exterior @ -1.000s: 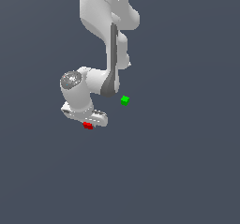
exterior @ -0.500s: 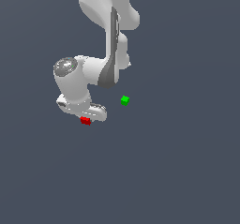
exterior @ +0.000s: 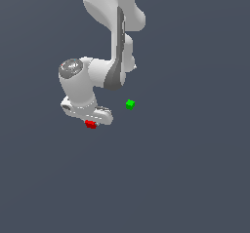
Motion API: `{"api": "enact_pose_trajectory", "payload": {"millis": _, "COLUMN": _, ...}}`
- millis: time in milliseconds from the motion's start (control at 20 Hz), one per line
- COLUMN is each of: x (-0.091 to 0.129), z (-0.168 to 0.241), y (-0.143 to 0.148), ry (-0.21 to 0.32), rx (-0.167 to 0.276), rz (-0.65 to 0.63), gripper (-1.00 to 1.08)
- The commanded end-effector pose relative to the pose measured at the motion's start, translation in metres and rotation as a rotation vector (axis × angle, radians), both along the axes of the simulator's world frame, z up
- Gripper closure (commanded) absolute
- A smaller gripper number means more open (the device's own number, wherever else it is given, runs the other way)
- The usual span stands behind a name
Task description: Stack the red cube on top of the green cube.
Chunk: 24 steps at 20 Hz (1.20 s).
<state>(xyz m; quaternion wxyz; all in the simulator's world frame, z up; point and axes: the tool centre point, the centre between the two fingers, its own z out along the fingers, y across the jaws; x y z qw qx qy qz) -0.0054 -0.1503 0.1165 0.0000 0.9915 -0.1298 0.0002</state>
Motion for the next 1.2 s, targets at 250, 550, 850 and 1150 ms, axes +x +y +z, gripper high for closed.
{"api": "enact_pose_trajectory", "payload": {"millis": 250, "x": -0.021, "z": -0.006, "y": 0.019, "ry": -0.001, "rx": 0.0, "rz": 0.0, "gripper": 1.08}}
{"api": "enact_pose_trajectory", "payload": {"millis": 550, "x": -0.051, "z": -0.014, "y": 0.048, "ry": 0.0, "rx": 0.0, "rz": 0.001, "gripper": 1.08}}
{"api": "enact_pose_trajectory", "payload": {"millis": 850, "x": -0.089, "z": -0.025, "y": 0.084, "ry": 0.0, "rx": 0.0, "rz": 0.001, "gripper": 1.08}}
{"api": "enact_pose_trajectory", "payload": {"millis": 1150, "x": -0.129, "z": -0.037, "y": 0.123, "ry": 0.0, "rx": 0.0, "rz": 0.002, "gripper": 1.08}}
